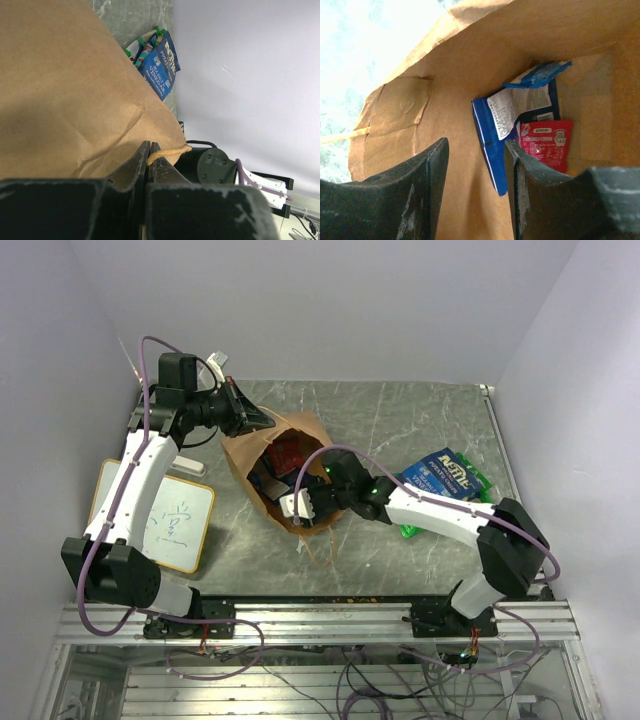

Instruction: Take the snacks out of the paper bag

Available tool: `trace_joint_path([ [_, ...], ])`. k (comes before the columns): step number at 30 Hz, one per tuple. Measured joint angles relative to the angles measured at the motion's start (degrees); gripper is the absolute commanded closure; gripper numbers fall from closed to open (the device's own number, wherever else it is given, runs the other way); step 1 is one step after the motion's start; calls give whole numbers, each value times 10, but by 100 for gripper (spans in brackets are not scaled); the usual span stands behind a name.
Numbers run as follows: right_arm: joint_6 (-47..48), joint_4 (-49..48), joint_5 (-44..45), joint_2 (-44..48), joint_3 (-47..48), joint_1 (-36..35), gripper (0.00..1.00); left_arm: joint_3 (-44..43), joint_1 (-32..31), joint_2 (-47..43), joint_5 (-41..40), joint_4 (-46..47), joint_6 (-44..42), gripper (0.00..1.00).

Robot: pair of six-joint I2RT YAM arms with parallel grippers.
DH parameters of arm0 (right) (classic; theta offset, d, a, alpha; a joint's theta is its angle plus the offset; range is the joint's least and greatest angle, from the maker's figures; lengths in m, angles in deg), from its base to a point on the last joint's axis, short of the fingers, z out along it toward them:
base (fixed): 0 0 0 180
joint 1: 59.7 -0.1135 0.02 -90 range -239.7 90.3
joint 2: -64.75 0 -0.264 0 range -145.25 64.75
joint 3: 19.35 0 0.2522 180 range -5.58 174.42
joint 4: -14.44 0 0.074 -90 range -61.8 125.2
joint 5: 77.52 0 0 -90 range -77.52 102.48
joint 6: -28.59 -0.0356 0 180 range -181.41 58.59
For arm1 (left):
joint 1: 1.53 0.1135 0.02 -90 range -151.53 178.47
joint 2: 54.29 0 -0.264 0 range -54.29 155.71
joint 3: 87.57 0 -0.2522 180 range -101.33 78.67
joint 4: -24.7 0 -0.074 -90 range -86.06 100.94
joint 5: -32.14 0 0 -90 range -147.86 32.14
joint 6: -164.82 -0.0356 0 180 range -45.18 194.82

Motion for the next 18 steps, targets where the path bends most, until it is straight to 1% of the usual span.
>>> trace_joint_path([
  [8,16,-12,23,-50,10,0,53,0,0,0,0,2,0,93],
  [14,23,-34,42,-107,36,0,54,0,0,0,0,4,0,93],
  [18,24,-42,55,-140,48,0,50,0,0,0,2,9,4,93],
])
